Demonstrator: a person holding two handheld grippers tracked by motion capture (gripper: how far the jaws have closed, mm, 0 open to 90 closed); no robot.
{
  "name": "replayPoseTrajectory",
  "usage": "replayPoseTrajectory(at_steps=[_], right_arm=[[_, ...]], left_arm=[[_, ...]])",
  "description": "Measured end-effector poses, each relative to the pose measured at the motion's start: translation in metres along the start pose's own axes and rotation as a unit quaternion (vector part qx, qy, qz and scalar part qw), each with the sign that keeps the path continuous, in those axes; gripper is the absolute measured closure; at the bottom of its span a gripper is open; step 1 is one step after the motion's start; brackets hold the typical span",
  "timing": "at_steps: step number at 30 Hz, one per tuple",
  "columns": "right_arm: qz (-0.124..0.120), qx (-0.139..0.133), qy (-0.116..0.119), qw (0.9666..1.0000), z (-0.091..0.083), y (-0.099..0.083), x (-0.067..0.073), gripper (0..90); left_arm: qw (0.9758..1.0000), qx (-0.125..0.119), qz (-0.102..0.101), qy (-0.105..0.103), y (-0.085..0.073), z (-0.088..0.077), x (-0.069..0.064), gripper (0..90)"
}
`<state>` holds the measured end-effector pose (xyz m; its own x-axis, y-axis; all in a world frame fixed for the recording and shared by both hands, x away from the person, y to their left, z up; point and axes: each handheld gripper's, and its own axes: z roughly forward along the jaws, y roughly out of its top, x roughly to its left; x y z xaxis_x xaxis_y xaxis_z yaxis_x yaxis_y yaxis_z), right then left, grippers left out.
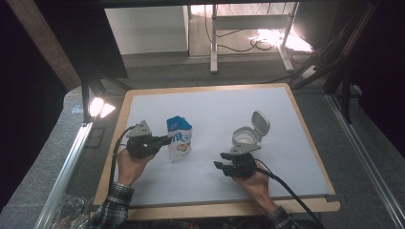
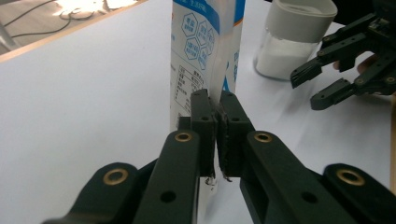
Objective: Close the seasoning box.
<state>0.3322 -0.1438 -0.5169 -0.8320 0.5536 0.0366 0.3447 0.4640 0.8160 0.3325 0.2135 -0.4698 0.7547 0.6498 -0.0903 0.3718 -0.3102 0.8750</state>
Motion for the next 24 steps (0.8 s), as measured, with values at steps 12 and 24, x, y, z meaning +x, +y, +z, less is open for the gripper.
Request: replayPoseTrajectory(at_steps=[12,24], right_arm=[[0.000,0.006,-0.001,1.0000,-0.004,-0.007,-0.002,54.4],[0.000,0.008,0.000,1.0000,-0.013,-0.012,-0.002,54.4]], left_arm=[[0.9999,0.000,-0.009,0.007,-0.016,0.002,0.000,75.8],[0.9991,0.030,-0.010,0.029,-0.024,0.011,-0.006,49.8]])
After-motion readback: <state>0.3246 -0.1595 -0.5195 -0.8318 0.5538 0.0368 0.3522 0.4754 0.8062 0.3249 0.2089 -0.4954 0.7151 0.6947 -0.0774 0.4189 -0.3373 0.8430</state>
